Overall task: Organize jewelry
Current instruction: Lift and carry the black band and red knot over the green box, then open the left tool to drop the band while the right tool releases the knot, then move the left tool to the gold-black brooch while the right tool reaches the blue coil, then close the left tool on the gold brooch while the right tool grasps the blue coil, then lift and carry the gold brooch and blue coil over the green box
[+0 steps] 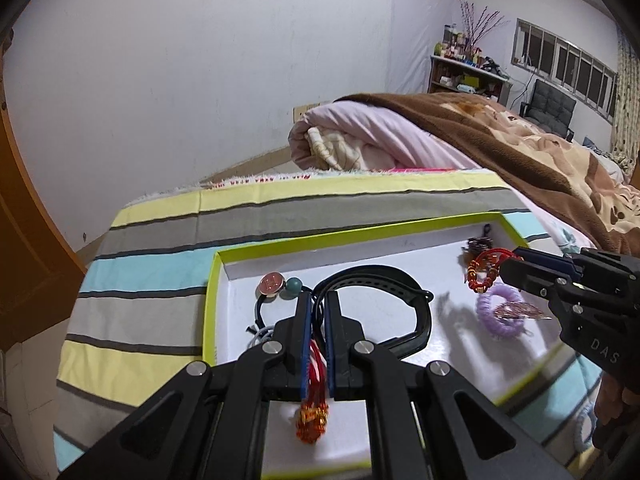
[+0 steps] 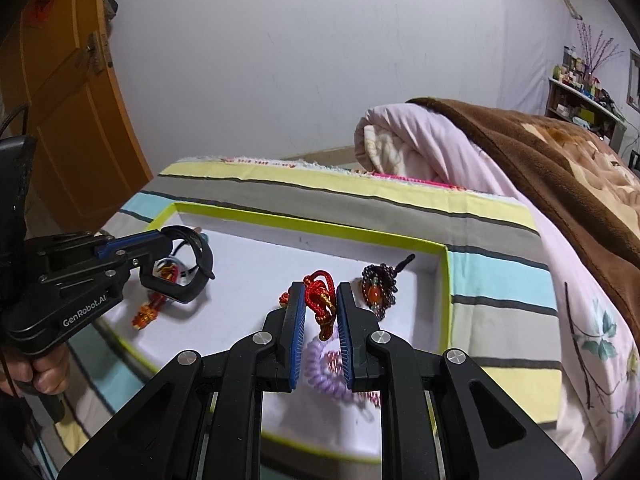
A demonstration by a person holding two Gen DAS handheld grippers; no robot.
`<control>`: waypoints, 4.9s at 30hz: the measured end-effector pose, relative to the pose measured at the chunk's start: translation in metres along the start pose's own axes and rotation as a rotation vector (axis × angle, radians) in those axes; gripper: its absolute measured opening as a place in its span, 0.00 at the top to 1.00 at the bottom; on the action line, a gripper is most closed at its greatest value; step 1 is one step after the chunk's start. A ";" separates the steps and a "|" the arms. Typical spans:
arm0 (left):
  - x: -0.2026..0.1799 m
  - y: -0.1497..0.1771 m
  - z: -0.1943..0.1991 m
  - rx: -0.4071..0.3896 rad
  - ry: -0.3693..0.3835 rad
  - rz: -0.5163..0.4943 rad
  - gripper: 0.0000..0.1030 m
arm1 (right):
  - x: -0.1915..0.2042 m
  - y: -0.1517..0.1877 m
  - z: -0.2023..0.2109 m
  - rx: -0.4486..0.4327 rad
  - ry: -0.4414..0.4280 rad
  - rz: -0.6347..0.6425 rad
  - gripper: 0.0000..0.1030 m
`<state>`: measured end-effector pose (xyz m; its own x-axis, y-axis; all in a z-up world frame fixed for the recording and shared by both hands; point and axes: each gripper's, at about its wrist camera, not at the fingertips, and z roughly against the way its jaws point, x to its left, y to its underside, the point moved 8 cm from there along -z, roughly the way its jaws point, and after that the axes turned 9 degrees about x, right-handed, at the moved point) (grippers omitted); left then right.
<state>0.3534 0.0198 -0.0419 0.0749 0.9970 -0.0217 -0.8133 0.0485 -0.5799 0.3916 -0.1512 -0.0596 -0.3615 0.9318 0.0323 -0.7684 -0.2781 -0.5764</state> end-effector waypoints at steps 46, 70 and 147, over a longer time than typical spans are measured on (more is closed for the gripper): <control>-0.023 0.046 0.074 -0.099 0.033 0.038 0.85 | 0.017 0.060 0.087 -0.061 0.013 0.013 0.79; -0.074 0.130 0.138 -0.134 0.064 -0.013 0.85 | 0.013 0.161 0.160 -0.097 0.019 -0.042 0.79; -0.107 0.156 0.092 -0.014 0.140 -0.073 0.83 | -0.025 0.179 0.115 0.006 0.087 -0.089 0.90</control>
<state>0.1653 -0.0736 -0.0552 0.2137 0.9726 -0.0920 -0.7947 0.1183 -0.5953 0.2028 -0.2505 -0.0698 -0.2454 0.9694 0.0121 -0.7986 -0.1950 -0.5694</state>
